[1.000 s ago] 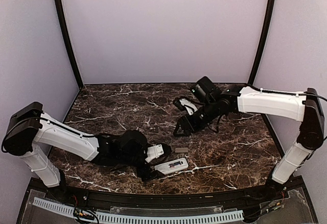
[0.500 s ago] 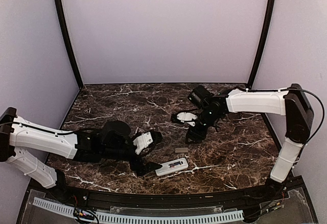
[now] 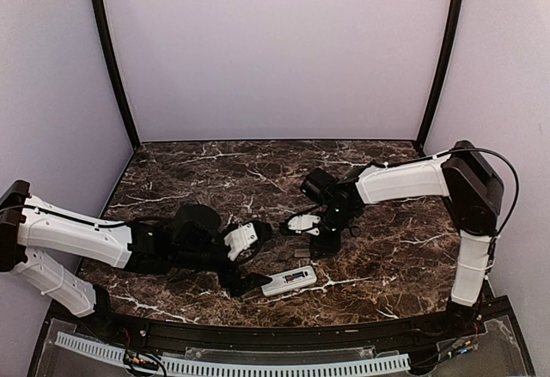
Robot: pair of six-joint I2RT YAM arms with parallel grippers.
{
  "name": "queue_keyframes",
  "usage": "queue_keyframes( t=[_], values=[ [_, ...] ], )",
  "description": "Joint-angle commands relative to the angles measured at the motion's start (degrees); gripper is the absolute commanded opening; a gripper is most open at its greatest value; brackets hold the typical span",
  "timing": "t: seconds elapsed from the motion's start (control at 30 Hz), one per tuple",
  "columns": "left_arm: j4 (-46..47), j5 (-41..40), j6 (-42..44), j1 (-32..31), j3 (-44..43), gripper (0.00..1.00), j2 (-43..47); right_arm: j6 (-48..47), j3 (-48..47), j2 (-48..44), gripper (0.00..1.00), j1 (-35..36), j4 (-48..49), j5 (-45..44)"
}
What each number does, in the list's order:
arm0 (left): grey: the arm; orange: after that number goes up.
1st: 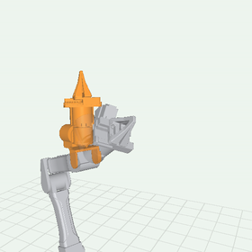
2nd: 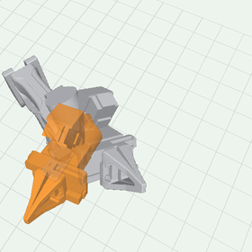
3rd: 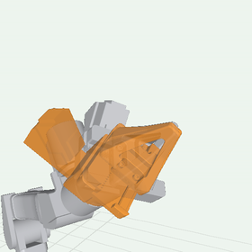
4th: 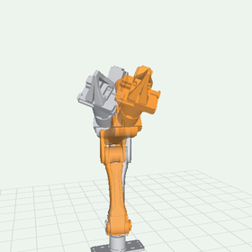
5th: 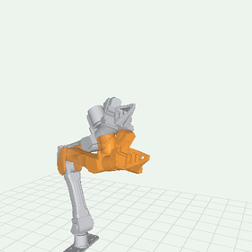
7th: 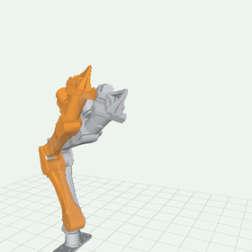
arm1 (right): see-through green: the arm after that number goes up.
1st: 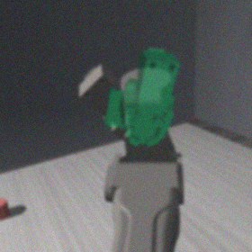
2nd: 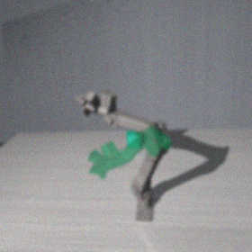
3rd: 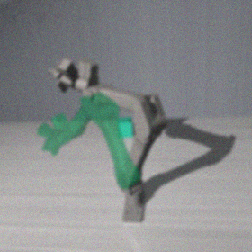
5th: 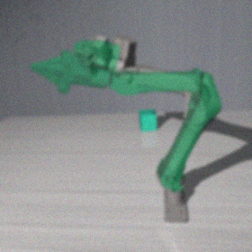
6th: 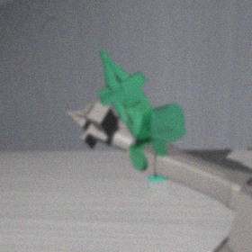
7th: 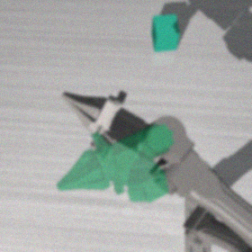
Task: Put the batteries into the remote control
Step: Pick up the battery cover at the center of the board.
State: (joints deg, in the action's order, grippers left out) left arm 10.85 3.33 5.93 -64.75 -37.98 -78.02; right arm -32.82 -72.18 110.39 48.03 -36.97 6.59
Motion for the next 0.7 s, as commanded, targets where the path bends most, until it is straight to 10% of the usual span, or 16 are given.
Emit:
queue_keyframes(
  t=[0.0,0.67],
  values=[
    [-0.2,-0.8,0.3,0.2,0.7,0.97,0.1,-0.4,0.1,3.1,0.44,0.5,-3.3,-2.7],
    [-0.4,-1.3,0.7,0.3,0.6,0.97,0.5,-0.4,-0.1,-1.2,0.11,2.7,-3.0,-2.6]
  ],
)
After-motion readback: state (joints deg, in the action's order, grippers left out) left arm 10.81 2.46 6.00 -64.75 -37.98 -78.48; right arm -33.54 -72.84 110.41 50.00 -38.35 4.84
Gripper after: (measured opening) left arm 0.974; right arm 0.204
